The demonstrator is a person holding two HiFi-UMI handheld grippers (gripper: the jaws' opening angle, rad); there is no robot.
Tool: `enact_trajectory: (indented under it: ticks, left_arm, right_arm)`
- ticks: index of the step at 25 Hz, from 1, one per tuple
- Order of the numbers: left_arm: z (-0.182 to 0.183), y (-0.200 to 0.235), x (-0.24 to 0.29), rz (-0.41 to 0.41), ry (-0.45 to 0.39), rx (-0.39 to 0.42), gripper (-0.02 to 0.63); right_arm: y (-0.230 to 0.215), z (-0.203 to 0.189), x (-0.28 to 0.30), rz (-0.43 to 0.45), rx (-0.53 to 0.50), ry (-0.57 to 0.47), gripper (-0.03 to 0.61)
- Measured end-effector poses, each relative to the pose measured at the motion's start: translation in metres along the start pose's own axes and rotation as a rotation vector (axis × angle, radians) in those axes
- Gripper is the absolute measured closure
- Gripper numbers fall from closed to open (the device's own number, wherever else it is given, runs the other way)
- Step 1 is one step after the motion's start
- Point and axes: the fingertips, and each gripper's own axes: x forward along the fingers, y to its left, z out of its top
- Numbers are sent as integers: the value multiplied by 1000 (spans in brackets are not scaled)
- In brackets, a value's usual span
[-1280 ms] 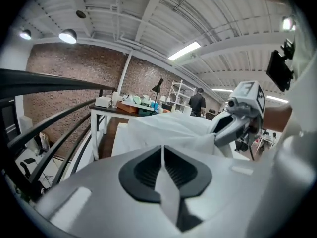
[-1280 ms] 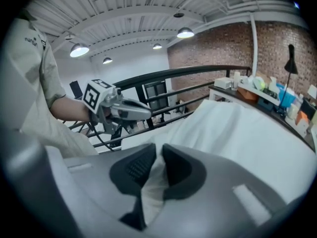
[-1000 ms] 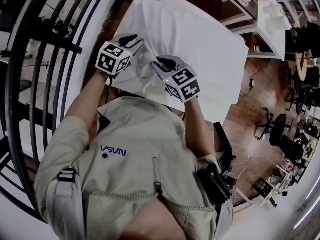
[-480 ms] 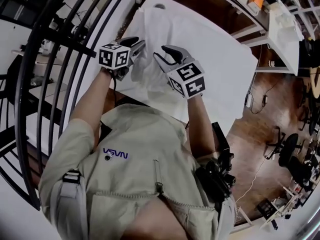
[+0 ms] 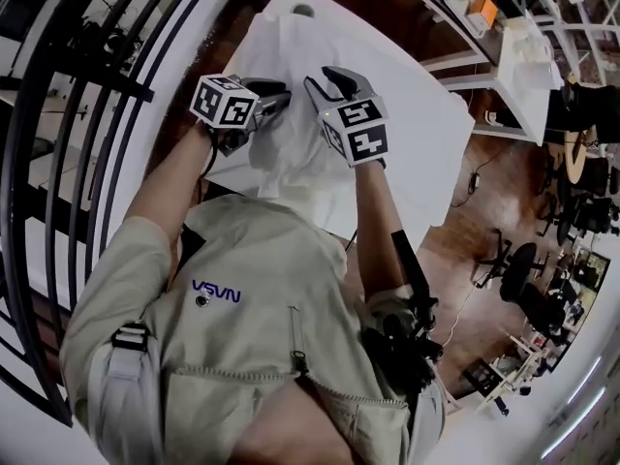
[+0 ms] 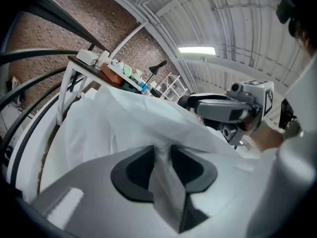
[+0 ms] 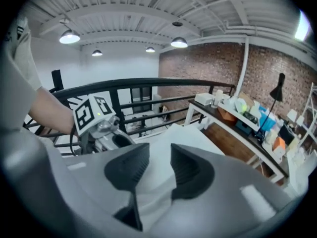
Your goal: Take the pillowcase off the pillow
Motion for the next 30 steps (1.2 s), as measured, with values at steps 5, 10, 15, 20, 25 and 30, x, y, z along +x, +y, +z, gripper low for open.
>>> enact_trajectory:
  ticks: [5,10,15,20,25,30]
  left_arm:
    - [-1,-1,-5,67,-2,92,584]
    - [1,-3,-23,119,-26,171,591]
    - [10,-18,-38,100,-95,190,595]
    - [7,-26,-51,82,-113,192,597]
    - [-8,-53,-78,-16,-135,178,597]
    - [-30,-66,-82,-61,-120,145,597]
  right_arm:
    - [-8,-13,31,-62,-106,192,443]
    - [-8,-19,35,-108,-177,277,568]
    - [-20,-14,19,-158,-104,200,571]
    - [-51,-16,-8,-286,-73,163,575]
    - [-103,-48,-41,-386,-8,207,575]
    - [-127,-92,-48,-431,78,243,575]
